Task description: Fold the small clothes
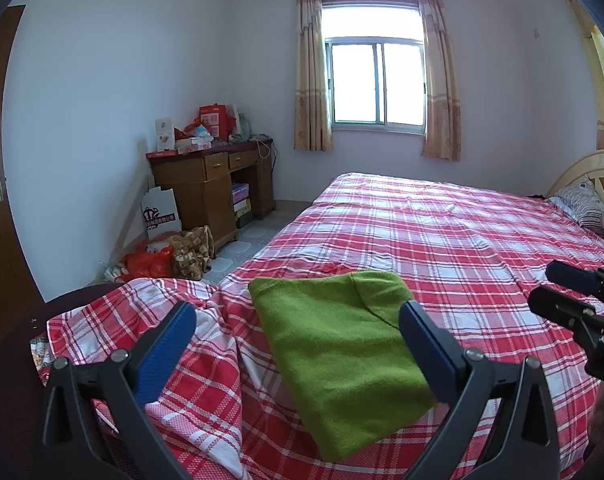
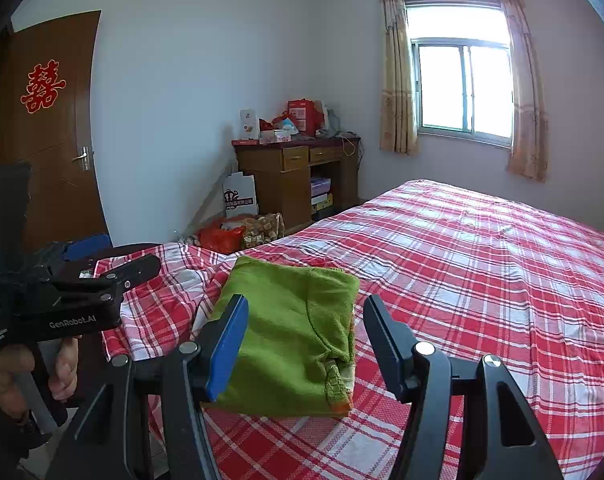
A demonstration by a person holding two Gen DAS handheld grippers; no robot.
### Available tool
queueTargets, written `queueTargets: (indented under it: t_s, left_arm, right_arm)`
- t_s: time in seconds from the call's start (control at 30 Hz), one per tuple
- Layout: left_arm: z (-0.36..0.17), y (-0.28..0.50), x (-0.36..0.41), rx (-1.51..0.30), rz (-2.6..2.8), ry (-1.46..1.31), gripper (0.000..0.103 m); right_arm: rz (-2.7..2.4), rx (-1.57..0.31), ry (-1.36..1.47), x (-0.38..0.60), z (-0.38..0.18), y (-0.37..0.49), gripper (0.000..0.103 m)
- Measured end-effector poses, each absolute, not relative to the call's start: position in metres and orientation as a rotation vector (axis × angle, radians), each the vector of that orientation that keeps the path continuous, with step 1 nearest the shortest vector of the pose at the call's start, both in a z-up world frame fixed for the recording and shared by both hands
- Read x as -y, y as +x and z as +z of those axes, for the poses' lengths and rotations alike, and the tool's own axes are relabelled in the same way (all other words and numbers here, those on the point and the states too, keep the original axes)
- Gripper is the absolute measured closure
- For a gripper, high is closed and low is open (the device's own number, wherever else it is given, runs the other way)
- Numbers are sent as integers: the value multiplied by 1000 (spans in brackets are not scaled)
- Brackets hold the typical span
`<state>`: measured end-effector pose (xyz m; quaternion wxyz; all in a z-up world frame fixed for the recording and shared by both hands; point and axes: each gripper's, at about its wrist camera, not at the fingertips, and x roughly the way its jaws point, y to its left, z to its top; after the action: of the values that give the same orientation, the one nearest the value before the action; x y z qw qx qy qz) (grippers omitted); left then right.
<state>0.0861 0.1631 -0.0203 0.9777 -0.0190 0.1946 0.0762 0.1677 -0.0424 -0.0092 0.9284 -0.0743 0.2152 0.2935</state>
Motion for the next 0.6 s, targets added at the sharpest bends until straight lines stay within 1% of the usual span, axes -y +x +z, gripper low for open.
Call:
queueTargets:
  t_s: [0.6]
  left_arm:
    - [-24, 89, -161, -420, 129, -19, 0]
  right_arm:
    - [604, -435, -147, 42, -6, 167, 42]
